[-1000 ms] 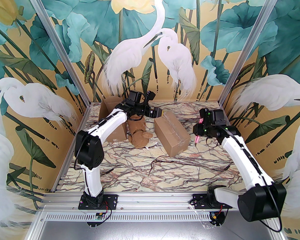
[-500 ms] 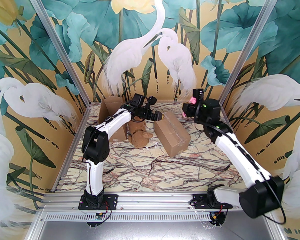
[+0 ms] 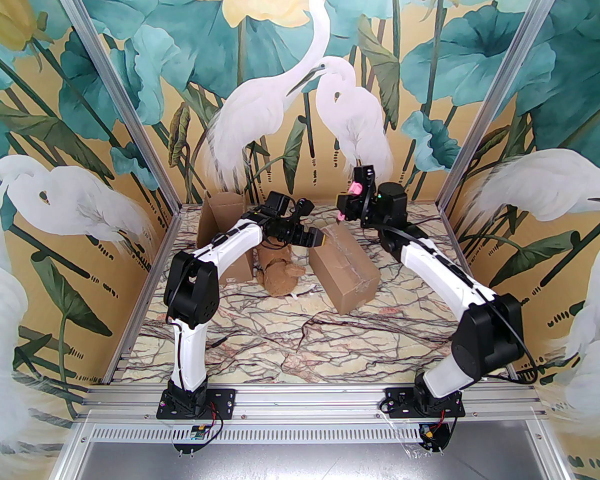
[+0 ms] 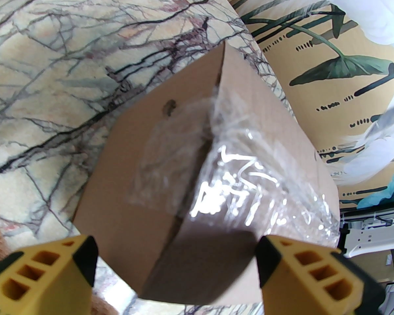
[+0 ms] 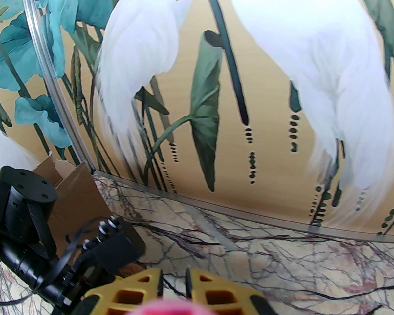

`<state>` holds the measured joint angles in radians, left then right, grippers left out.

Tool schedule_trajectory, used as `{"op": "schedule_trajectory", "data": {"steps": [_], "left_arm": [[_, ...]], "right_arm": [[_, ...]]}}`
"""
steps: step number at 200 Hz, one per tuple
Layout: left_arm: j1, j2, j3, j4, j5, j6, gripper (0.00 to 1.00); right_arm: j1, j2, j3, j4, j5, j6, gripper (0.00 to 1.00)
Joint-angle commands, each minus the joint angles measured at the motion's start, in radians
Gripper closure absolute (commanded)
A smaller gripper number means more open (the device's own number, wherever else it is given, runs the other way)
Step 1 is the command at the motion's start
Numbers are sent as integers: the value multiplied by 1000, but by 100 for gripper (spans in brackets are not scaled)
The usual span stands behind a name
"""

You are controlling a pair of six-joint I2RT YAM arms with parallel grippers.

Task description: Unpack the express box

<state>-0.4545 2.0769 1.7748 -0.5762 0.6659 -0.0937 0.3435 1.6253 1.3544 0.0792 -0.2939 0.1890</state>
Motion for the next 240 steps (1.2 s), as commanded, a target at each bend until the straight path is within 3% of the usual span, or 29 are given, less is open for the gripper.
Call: {"op": "schedule_trajectory", "data": {"steps": [1, 147, 240], "left_arm": [[2, -3, -28, -37, 36, -1, 18], [23, 23, -22, -53, 48, -24, 27], [25, 45, -14, -57, -9, -76, 29]], "right_arm": [[16, 35, 36, 33, -18, -6, 100], [91, 128, -6, 125, 92, -183, 100], [120, 120, -18, 69, 148, -265, 100]]}}
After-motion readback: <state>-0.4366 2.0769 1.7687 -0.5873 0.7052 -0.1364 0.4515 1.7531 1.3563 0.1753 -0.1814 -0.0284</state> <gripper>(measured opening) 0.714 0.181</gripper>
